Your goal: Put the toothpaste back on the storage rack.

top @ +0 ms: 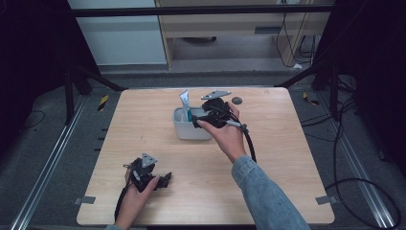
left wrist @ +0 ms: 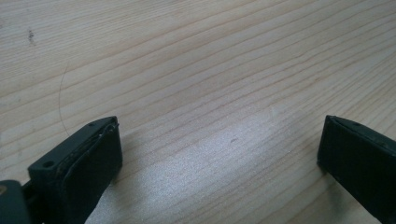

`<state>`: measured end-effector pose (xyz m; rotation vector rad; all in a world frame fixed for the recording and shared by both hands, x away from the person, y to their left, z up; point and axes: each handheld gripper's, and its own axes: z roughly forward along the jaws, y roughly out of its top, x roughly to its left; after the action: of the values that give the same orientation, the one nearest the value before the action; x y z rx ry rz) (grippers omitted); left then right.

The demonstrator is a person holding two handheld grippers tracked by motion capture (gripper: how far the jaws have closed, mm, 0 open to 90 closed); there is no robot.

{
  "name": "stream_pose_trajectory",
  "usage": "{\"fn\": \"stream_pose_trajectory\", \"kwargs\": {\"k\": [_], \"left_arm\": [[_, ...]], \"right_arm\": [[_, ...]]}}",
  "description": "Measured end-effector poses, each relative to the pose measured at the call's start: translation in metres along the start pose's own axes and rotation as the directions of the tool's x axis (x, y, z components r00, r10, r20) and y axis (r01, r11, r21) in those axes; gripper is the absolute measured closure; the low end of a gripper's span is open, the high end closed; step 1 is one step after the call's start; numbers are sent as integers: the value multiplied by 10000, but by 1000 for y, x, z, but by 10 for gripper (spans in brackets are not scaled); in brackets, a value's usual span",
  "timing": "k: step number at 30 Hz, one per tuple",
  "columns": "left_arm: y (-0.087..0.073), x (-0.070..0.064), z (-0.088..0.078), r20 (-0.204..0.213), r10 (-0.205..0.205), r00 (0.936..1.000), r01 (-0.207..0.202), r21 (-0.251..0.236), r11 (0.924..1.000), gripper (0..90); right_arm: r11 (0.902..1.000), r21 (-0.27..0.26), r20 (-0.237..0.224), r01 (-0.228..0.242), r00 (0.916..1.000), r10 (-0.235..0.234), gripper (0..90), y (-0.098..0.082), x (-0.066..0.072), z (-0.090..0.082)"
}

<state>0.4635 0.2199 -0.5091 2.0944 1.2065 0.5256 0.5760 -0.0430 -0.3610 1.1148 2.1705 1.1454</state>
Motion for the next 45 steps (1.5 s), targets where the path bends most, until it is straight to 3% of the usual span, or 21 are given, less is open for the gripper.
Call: {"fn": "stream_pose_trajectory", "kwargs": {"k": [5,18,21,35,45], "left_arm": [[0,0,0,0,-5,10000,5,2,10000,0],[0,0,0,-1,19,10000,-19,19,10000,0],[0,0,0,0,16,10000,-16,19,10000,0],[0,0,0,-2,13,10000,-13,17,10000,0],[0,0,0,-6,11,10000,-11,16,10000,0]], "right_arm": [[9996,231,45,138,9999,-139,102,-2,-5,-7],[9999,132,-10,7,10000,-7,73,-17,-26,-23],[9999,21,553,150,9984,-151,105,-20,-33,-32],[9997,37,651,-244,9976,241,69,-35,-63,-56],[9996,282,856,91,9963,-115,65,-50,-78,-72]]}}
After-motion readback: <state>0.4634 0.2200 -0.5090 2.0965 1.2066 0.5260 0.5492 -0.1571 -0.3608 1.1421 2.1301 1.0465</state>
